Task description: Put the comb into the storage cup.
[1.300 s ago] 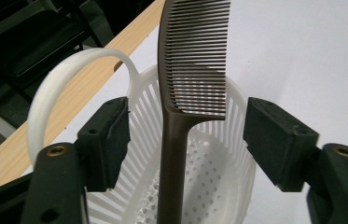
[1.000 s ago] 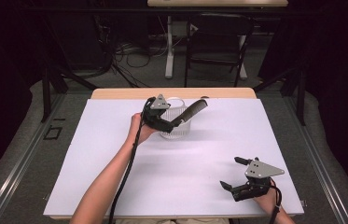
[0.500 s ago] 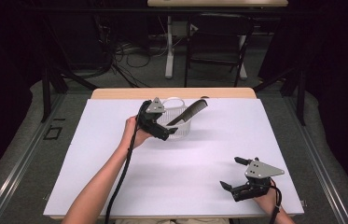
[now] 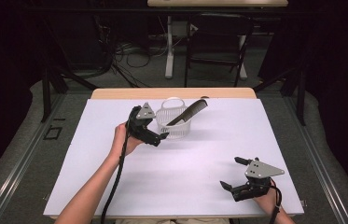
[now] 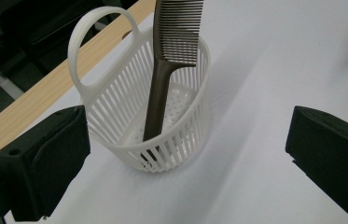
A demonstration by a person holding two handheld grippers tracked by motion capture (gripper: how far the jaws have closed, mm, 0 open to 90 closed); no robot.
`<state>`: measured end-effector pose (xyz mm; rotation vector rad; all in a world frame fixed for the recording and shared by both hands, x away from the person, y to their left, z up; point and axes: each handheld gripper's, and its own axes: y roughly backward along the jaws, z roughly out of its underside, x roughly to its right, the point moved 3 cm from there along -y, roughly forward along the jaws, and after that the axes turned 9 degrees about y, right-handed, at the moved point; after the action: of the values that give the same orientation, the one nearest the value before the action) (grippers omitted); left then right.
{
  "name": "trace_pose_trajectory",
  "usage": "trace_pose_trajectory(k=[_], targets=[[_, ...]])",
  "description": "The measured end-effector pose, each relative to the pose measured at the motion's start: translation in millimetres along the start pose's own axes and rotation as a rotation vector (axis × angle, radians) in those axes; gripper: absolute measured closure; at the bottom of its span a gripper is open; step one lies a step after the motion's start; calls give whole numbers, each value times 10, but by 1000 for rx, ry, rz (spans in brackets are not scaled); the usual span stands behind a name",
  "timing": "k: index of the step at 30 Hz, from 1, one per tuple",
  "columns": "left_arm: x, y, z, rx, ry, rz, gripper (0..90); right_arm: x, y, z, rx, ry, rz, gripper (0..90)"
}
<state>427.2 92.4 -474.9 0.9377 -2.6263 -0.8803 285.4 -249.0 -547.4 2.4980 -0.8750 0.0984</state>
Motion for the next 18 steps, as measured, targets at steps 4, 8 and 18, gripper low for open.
trace_pose_trajectory(k=[4,8,18], targets=[[-10,65,78,-4,18,-14,1,-2,2,0,0,-2,2,14],[-10,129,163,-6,32,-25,1,3,6,1,-1,0,6,14],[-23,253,427,-33,104,-89,3,-1,3,3,-2,-4,3,14]])
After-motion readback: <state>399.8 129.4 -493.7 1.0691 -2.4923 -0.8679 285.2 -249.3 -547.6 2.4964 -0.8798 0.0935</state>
